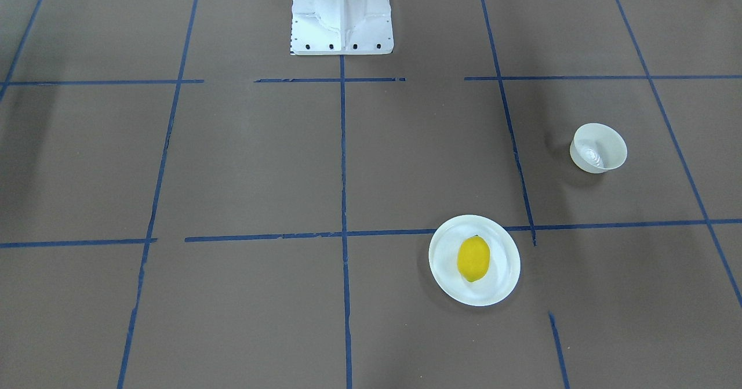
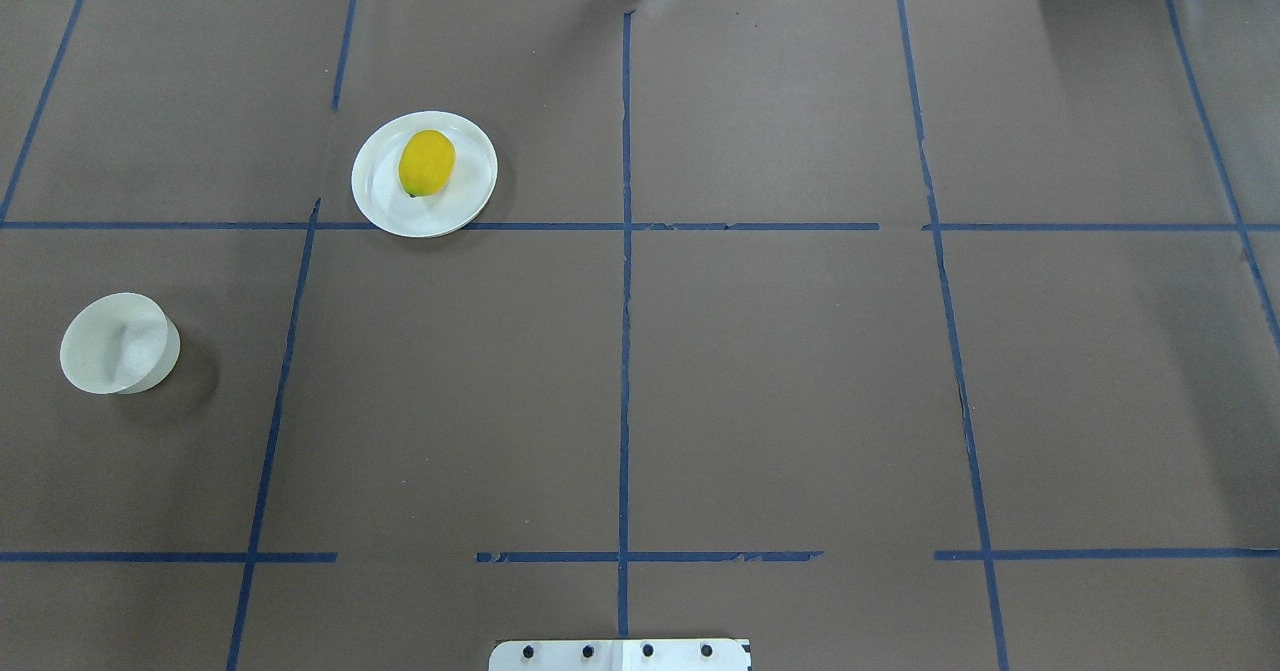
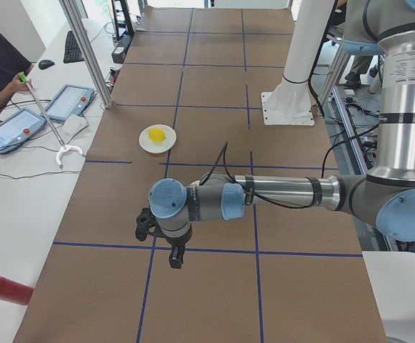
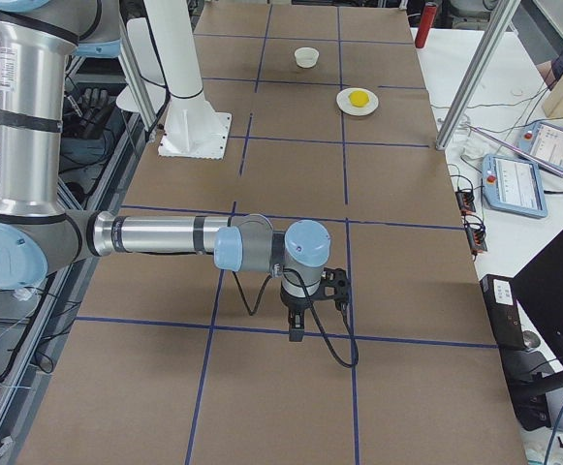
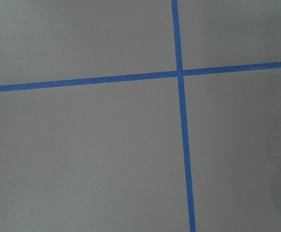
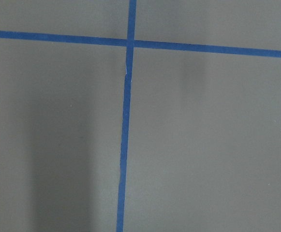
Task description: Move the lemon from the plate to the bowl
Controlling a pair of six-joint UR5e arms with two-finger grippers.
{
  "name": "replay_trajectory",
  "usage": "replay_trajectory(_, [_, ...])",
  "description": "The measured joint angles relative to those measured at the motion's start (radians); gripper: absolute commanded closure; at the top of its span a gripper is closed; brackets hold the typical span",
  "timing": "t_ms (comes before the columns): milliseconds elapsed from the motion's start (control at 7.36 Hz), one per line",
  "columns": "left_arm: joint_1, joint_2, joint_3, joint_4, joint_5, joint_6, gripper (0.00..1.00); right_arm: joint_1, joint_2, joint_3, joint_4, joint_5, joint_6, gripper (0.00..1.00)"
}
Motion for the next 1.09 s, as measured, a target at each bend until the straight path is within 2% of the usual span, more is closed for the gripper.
replay_trajectory(1087, [0.028, -0.009, -0.045, 0.021, 0.004, -0.003, 0.0, 0.0, 0.0, 0.0, 0.0, 0.0, 0.0, 0.0])
